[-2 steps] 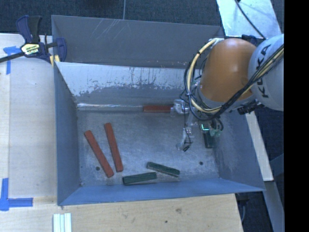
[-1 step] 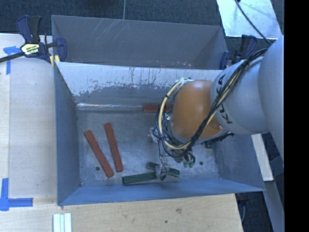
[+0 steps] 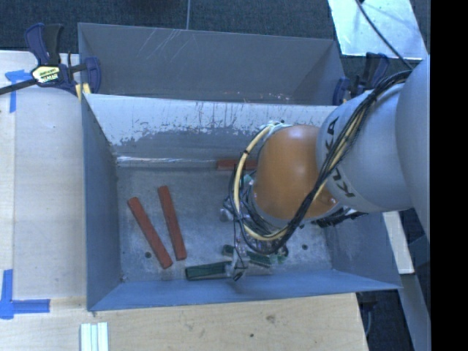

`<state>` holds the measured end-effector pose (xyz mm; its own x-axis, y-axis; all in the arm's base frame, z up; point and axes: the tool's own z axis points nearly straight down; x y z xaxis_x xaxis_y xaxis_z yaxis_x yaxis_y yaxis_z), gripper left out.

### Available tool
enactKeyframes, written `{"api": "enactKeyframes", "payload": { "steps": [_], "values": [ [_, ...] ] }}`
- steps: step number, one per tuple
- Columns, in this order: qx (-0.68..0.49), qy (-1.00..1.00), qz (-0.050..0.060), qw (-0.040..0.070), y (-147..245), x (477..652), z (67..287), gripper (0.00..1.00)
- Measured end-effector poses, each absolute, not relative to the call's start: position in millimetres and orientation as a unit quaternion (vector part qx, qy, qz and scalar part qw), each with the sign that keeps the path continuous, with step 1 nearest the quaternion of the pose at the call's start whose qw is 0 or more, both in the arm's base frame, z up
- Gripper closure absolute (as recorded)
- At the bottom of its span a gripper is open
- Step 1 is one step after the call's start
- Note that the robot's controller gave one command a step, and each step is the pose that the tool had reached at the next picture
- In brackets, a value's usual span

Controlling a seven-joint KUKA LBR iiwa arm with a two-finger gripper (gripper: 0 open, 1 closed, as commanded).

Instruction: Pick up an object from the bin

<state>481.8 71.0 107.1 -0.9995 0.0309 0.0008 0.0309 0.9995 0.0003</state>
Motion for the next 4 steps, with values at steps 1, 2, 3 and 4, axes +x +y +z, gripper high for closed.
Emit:
{"api": "enactKeyframes", "payload": {
  "steps": [1,2,3,4],
  "values": [
    [-0.060,-0.998,0.001,-0.001,-2,516.3,69,0.00],
    [-0.033,-0.999,-0.001,0.000,54,485.3,88,0.00],
    [-0.036,-0.999,0.000,0.000,51,486.3,87,1.00],
    [-0.036,-0.999,0.000,0.000,51,486.3,87,0.00]
  ]
}}
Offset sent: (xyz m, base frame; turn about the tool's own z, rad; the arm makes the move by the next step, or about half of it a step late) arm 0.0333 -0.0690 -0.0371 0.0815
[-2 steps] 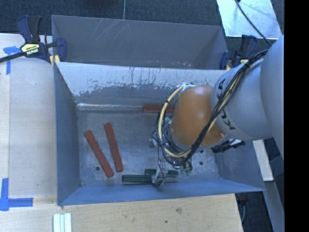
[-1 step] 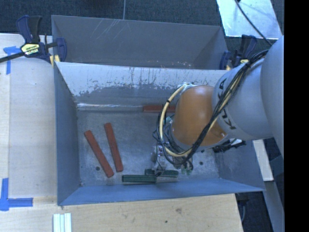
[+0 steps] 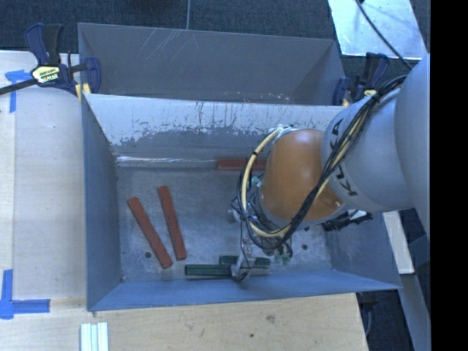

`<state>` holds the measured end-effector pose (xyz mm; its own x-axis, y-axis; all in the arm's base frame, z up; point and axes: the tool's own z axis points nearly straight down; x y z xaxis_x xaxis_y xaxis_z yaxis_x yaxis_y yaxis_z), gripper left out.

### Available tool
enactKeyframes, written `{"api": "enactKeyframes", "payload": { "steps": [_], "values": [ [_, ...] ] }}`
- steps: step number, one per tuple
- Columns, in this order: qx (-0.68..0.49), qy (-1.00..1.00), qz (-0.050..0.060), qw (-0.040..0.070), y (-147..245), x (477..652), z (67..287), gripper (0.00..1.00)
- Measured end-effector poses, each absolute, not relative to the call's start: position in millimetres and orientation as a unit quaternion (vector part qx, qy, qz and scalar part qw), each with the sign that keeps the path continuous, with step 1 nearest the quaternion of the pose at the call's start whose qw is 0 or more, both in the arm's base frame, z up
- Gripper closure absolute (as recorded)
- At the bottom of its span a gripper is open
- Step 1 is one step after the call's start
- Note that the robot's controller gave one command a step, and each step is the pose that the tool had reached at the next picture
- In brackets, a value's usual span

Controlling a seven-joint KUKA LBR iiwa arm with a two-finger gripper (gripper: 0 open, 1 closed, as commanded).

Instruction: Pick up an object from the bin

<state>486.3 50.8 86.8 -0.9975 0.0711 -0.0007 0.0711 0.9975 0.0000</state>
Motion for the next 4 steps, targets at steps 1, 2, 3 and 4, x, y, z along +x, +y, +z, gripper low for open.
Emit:
{"api": "enactKeyframes", "payload": {
  "steps": [1,2,3,4],
  "values": [
    [0.035,0.999,0.000,0.000,51,486.3,87,1.00],
    [0.035,0.999,0.000,0.000,51,486.3,87,0.00],
    [0.066,0.998,0.000,0.002,62,507.2,70,0.00],
    [0.066,0.998,0.000,0.002,62,507.2,71,1.00]
  ]
}}
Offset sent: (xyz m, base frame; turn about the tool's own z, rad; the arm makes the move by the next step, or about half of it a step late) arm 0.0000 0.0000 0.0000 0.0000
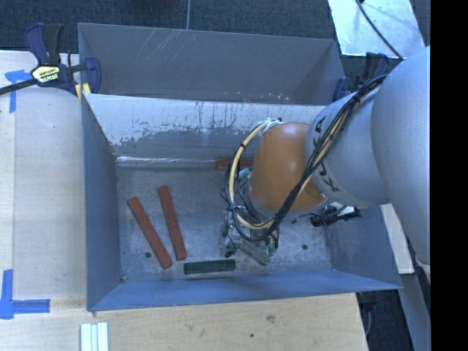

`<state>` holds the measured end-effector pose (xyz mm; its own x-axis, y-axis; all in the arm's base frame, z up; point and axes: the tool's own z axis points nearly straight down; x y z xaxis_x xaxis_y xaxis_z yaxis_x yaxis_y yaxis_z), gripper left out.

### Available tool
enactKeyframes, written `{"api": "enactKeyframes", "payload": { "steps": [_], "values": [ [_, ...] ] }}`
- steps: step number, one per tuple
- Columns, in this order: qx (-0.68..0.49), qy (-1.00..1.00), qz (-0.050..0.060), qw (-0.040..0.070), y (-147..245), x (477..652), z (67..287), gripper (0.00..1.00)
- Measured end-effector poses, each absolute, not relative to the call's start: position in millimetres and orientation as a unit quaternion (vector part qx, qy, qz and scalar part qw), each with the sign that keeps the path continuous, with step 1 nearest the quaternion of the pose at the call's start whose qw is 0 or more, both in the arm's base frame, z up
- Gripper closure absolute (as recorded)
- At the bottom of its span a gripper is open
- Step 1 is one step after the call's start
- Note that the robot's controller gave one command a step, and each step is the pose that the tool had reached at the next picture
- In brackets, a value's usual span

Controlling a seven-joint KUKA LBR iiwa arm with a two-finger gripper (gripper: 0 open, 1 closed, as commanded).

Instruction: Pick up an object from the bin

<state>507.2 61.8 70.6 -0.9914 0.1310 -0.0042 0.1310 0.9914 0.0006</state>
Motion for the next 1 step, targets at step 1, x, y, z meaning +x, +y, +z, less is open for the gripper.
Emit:
{"api": "enactKeyframes", "payload": {
  "steps": [1],
  "values": [
    [0.056,0.998,0.000,0.001,39.4,506.0,70.4,1.00]
  ]
}}
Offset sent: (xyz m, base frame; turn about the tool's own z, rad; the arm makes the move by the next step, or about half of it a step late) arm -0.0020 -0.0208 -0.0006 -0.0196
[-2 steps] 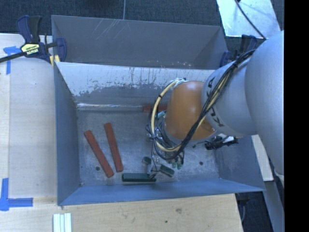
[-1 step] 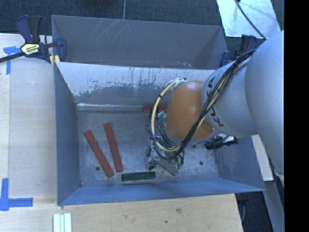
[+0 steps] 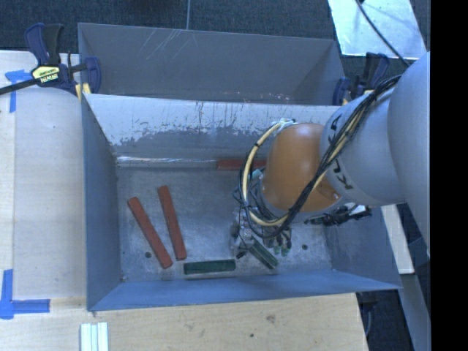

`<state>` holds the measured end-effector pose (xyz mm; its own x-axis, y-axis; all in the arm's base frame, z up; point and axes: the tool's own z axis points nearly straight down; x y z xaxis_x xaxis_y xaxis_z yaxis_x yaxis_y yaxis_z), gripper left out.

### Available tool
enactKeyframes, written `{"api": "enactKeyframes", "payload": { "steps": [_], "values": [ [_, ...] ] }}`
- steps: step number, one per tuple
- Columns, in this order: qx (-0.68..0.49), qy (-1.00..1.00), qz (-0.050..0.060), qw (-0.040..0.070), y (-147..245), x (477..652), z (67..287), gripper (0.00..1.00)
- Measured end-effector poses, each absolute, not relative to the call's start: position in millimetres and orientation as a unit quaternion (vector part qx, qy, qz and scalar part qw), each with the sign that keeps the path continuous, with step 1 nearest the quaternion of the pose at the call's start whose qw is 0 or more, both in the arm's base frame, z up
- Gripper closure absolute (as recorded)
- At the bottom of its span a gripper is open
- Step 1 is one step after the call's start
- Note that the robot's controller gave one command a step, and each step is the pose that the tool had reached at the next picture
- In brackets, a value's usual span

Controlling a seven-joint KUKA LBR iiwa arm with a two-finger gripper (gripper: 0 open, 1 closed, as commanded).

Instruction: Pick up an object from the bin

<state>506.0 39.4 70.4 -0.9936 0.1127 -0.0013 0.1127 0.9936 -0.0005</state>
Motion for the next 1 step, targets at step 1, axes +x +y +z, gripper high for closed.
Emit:
{"api": "enactKeyframes", "payload": {
  "steps": [1],
  "values": [
    [0.056,0.998,0.000,0.000,40.2,505.8,70.1,0.00]
  ]
}}
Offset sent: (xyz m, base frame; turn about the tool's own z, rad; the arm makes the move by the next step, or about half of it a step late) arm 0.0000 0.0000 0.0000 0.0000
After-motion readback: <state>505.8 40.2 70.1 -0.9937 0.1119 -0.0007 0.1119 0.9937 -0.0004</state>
